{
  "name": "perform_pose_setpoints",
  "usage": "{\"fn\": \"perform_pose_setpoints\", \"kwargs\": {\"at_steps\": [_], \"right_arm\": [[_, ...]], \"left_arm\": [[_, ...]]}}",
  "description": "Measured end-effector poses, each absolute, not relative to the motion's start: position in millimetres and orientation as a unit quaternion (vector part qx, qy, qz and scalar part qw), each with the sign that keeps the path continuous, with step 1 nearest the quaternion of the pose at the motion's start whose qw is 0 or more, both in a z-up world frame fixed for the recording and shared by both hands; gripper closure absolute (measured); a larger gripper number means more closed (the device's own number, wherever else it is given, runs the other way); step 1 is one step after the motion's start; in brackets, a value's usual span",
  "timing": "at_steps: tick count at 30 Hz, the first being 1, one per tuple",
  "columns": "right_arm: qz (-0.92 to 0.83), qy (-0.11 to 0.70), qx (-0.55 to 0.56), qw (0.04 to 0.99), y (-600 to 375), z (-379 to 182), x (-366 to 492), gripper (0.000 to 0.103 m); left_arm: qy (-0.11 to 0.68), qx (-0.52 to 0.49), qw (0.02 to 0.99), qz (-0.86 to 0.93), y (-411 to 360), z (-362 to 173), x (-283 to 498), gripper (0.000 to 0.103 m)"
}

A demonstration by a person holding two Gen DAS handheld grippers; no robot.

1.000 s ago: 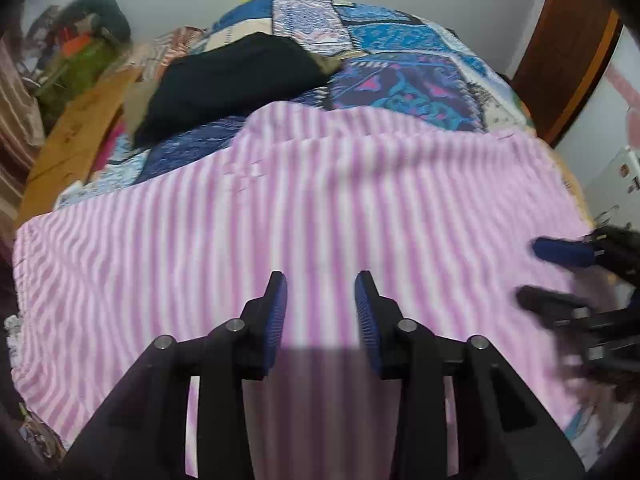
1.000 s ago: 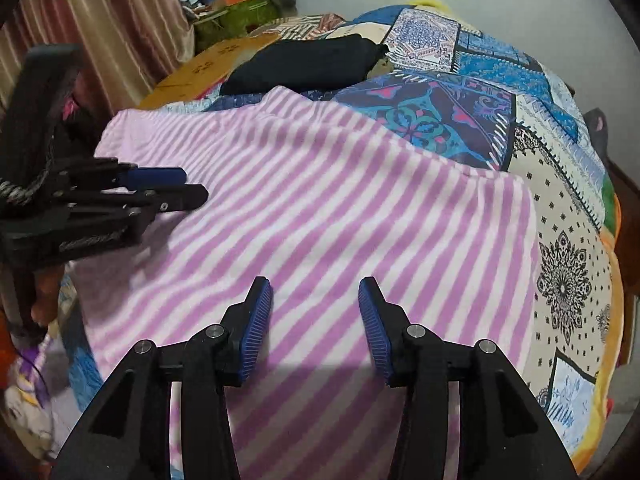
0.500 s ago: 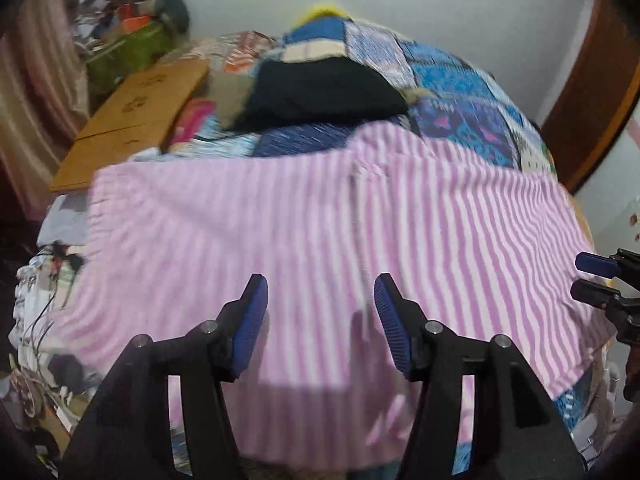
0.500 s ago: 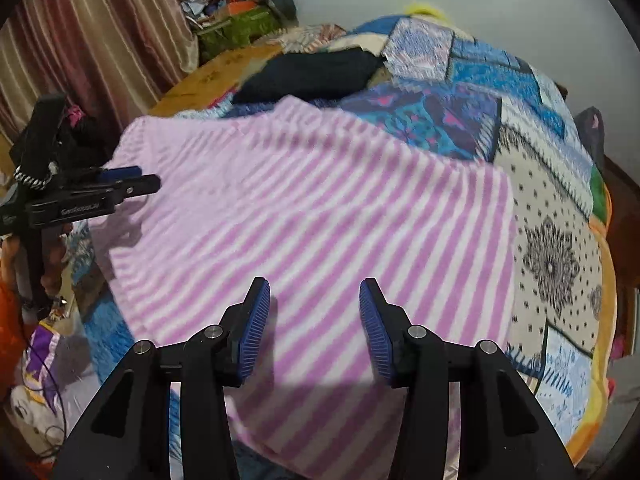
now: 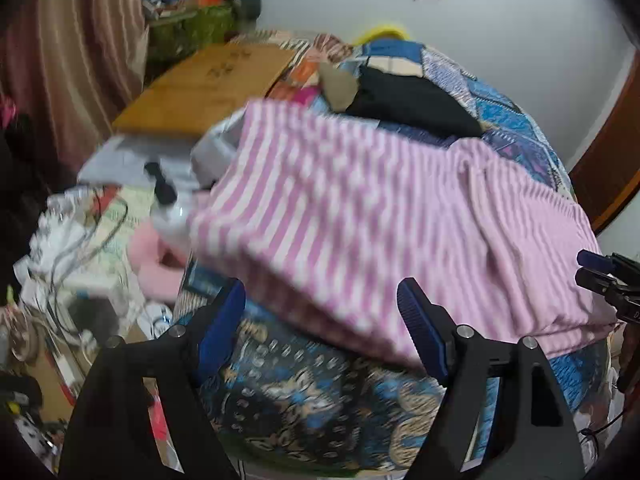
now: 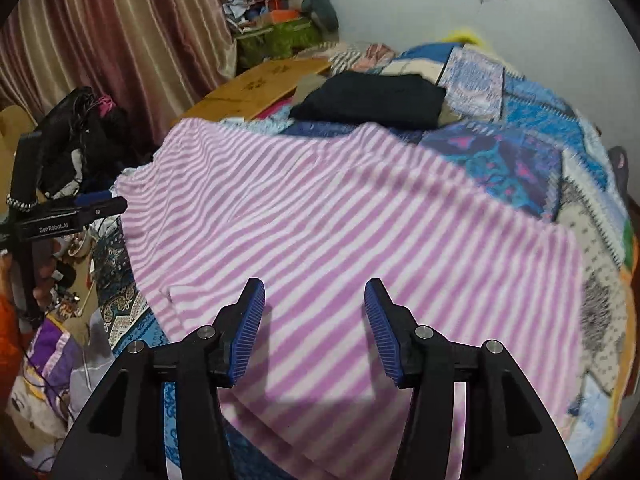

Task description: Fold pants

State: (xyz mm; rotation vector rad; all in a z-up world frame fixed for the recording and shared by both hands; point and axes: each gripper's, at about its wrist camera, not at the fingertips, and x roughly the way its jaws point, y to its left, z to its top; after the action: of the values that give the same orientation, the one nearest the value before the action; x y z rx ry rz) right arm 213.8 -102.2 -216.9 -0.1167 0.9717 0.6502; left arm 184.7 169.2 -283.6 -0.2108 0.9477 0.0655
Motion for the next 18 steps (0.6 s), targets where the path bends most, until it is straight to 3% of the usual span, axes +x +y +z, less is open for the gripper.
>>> {"fn": "perform_pose_setpoints", "kwargs": {"at_steps": [6,18], "right_arm": [[0.300,0.458,-0.060,0.834,-98,-233,208,0.050],[0.309,0.453,-0.058,0.834,-99,-232,207,0.047]], "left_arm": [[0.472,-0.134,0.871,0.023,181,-314,183,0.025],[0.473,-0.147,0.868,0.027,184,-325,229,0.024]]}}
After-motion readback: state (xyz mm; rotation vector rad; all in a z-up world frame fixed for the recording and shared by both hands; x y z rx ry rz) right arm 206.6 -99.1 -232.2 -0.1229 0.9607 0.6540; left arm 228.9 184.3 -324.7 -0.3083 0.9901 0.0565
